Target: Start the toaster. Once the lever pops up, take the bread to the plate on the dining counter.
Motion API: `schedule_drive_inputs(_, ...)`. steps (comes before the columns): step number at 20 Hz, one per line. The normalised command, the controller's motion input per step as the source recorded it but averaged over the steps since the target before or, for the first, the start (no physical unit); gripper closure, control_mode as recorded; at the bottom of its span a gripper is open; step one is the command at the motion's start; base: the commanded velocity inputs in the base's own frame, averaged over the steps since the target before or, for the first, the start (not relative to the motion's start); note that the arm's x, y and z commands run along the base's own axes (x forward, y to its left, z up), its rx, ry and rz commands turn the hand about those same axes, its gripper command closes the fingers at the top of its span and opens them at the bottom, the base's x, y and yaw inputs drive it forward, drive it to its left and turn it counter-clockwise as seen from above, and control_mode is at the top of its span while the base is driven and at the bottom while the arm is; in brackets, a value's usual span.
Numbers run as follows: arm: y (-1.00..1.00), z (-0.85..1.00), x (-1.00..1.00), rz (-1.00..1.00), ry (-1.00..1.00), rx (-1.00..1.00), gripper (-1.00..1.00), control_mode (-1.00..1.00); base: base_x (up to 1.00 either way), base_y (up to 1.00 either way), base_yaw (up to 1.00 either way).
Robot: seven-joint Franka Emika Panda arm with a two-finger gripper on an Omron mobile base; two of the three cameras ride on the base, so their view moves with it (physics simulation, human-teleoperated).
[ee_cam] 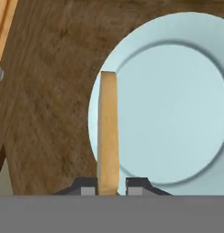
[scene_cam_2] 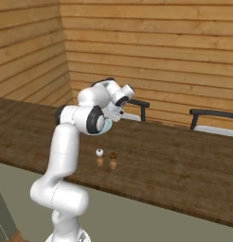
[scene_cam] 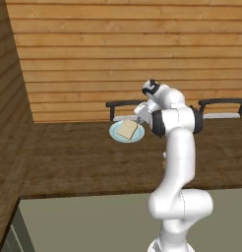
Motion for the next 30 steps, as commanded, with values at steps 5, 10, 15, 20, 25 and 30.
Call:
schedule_drive_inputs(5,0.0,-0.21,0.0,0.0,0.05,-0.01,-1.0,-1.0,0.0,0.0,0.0)
schedule_drive_inputs(10,-0.03,-0.09,0.0,0.0,0.04,-0.02,-1.0,-1.0,0.0,0.0,0.0)
schedule_drive_inputs(15,-0.2,0.0,0.0,0.0,0.0,-0.04,-1.0,-1.0,0.0,0.0,0.0)
schedule_drive_inputs(20,-0.29,0.0,0.03,0.0,0.0,-0.06,-1.0,-1.0,0.0,0.0,0.0)
schedule_drive_inputs(25,0.01,0.15,-0.05,0.0,-0.01,-0.15,-1.0,-1.0,0.0,0.0,0.0)
schedule_drive_inputs(30,0.28,0.27,-0.96,-0.28,-0.17,-0.25,-1.0,-1.0,0.0,0.0,0.0)
